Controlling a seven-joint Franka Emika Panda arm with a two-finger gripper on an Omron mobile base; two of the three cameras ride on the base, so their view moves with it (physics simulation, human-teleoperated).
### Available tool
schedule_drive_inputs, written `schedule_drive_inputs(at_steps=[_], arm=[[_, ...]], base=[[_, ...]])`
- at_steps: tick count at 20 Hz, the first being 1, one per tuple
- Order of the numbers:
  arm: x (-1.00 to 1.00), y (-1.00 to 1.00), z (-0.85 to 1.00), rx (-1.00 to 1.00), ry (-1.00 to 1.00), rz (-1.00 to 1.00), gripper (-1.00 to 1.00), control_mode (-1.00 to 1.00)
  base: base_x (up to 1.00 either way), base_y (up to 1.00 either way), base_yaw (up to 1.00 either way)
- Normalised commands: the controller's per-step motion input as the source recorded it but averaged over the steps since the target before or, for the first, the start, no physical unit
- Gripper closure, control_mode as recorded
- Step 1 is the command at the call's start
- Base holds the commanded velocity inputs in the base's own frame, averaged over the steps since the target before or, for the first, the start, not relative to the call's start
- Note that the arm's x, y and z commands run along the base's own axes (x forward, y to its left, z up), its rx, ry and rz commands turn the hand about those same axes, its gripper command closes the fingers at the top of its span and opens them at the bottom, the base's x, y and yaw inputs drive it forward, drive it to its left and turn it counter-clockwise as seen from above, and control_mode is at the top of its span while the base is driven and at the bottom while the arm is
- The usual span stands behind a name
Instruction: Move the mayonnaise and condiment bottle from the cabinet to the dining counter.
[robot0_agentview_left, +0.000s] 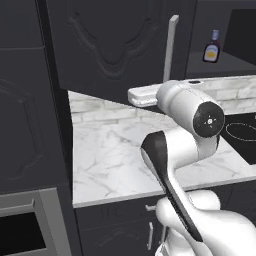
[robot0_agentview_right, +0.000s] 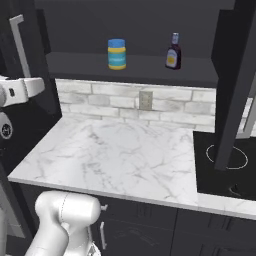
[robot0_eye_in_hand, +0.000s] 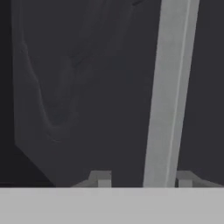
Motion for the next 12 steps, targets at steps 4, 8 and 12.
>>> schedule_drive_inputs(at_steps=[4, 8, 12], arm=[[-0.65, 0.92, 0.00, -0.07, 0.15, -0.01, 1.00, -1.00], [-0.48, 0.74, 0.00, -0.07, 0.10, 0.00, 1.00, -1.00], [-0.36, 0.60, 0.00, -0.06, 0.08, 0.00, -1.00, -1.00]], base=[[0.00, 0.00, 0.00], [0.00, 0.00, 0.00], [0.00, 0.00, 0.00]])
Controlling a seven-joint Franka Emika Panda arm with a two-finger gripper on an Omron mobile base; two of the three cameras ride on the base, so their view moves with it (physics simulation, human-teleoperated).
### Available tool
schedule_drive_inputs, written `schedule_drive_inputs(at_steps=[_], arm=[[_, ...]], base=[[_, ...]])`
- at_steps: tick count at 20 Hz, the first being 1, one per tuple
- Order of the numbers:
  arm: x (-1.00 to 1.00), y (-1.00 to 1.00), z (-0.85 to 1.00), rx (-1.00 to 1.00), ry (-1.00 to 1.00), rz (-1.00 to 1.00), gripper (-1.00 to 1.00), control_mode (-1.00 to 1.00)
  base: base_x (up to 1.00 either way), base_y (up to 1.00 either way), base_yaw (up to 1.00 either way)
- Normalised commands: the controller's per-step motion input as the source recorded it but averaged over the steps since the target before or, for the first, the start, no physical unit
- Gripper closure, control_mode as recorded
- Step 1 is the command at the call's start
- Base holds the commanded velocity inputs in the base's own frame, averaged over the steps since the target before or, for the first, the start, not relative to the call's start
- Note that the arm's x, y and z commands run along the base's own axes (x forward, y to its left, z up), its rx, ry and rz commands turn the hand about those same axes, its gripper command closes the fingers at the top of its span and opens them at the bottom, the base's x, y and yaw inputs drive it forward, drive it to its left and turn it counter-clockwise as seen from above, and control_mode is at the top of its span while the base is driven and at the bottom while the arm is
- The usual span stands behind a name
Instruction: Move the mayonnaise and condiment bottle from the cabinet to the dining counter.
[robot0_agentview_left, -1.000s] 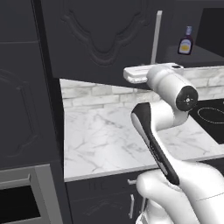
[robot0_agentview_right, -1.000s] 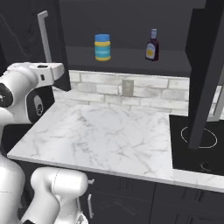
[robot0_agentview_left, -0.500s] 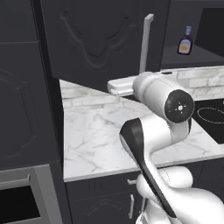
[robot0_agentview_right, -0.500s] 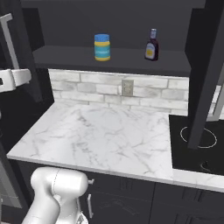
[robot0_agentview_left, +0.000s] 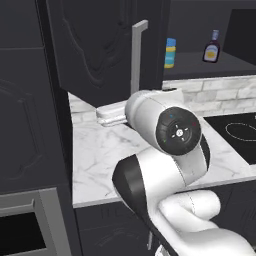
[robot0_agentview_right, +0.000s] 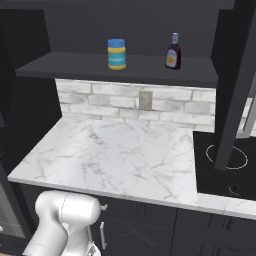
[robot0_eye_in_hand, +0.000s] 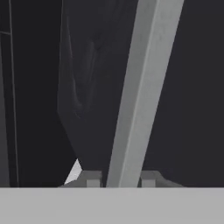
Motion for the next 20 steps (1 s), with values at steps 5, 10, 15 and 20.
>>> schedule_drive_inputs(at_steps=[5, 10, 15, 20], arm=[[-0.56, 0.02, 0.00, -0.02, 0.02, 0.00, -1.00, -1.00], [-1.00, -0.90, 0.00, 0.03, -0.05, -0.02, -1.00, -1.00], [-0.69, -1.00, 0.00, 0.11, -0.02, 0.00, -1.00, -1.00], [0.03, -1.00, 0.00, 0.25, 0.00, 0.03, -1.00, -1.00]], base=[[0.00, 0.00, 0.00], [0.00, 0.00, 0.00], [0.00, 0.00, 0.00], [0.00, 0.00, 0.00]])
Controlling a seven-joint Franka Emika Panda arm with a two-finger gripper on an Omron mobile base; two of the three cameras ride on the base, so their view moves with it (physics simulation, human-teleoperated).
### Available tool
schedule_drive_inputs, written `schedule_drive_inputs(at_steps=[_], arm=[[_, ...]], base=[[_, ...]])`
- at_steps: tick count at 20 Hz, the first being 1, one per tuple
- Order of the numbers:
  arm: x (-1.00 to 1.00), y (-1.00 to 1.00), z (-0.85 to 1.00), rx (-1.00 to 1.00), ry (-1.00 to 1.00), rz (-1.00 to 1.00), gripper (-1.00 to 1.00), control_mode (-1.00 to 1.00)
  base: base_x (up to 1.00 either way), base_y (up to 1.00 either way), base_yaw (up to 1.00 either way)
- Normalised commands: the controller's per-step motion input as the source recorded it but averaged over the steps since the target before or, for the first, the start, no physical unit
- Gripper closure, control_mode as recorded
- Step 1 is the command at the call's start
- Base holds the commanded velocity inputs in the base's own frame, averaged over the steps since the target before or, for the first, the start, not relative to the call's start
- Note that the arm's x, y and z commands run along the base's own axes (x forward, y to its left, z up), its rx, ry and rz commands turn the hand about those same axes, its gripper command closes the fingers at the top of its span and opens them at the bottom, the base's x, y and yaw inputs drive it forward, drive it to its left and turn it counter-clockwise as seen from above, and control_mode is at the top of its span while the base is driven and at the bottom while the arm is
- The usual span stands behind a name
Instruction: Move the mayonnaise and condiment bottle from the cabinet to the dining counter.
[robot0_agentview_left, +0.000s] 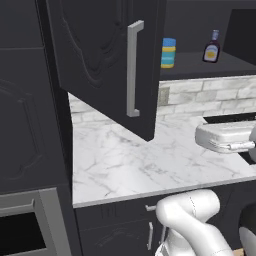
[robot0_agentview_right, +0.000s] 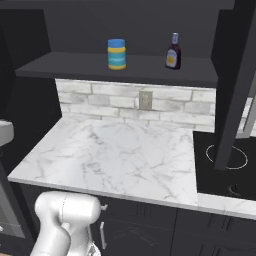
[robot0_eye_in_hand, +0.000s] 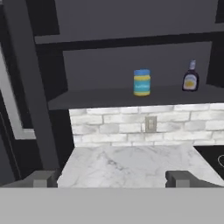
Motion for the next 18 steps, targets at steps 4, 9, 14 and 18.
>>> schedule_drive_inputs(at_steps=[4, 9, 14, 18], arm=[[0.39, -0.93, 0.00, 0.32, 0.00, 0.11, -1.00, -1.00], [0.58, -0.58, 0.00, 0.34, 0.00, 0.16, -1.00, -1.00], [0.75, -0.02, 0.00, 0.33, 0.11, 0.16, -1.00, -1.00], [0.87, 0.34, -0.03, 0.28, 0.14, 0.16, -1.00, -1.00]], base=[[0.00, 0.00, 0.00], [0.00, 0.00, 0.00], [0.00, 0.00, 0.00], [0.00, 0.00, 0.00]])
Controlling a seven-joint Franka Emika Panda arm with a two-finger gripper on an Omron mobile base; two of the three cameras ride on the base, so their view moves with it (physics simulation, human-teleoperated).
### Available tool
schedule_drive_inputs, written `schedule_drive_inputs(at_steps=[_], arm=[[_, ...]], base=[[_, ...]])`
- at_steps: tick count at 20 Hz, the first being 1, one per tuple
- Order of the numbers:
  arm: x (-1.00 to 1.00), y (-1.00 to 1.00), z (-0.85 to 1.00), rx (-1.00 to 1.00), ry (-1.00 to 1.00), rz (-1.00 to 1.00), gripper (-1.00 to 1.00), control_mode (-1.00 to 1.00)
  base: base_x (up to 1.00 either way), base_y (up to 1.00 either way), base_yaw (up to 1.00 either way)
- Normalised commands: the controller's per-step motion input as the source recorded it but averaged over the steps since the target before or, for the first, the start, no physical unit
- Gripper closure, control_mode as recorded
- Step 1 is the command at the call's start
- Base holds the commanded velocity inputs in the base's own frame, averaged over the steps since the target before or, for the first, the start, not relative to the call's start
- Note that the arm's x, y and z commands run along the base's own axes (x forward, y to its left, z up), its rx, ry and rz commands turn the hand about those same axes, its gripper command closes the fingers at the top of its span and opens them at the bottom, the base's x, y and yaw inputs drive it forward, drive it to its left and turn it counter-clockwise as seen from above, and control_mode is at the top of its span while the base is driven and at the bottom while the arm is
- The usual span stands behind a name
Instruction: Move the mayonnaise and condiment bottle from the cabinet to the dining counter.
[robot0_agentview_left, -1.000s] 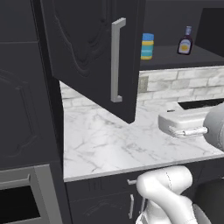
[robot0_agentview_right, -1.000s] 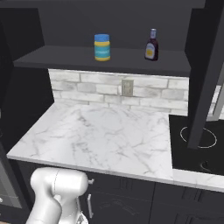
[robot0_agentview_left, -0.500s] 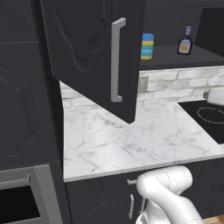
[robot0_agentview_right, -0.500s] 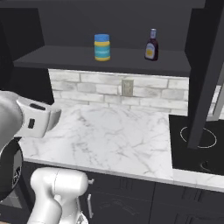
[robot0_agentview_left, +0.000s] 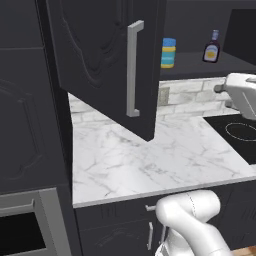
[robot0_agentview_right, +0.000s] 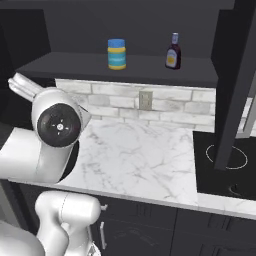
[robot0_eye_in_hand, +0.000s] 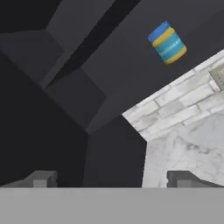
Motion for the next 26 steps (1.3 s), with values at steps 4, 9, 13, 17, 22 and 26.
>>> schedule_drive_inputs(at_steps=[4, 9, 13, 17, 22, 26], arm=[[0.87, 0.55, -0.04, 0.23, 0.15, 0.15, -1.00, -1.00], [0.70, 0.67, -0.04, 0.21, 0.14, 0.14, -1.00, -1.00], [0.38, 0.78, -0.03, 0.18, 0.11, 0.16, -1.00, -1.00], [0.06, 0.85, -0.01, 0.15, 0.08, 0.18, -1.00, -1.00], [0.00, 0.90, 0.00, 0.12, 0.06, 0.20, -1.00, -1.00], [-0.02, 0.91, 0.00, 0.08, 0.04, 0.21, -1.00, -1.00]], base=[[0.00, 0.00, 0.00], [0.00, 0.00, 0.00], [0.00, 0.00, 0.00], [0.00, 0.00, 0.00], [0.00, 0.00, 0.00], [0.00, 0.00, 0.00]])
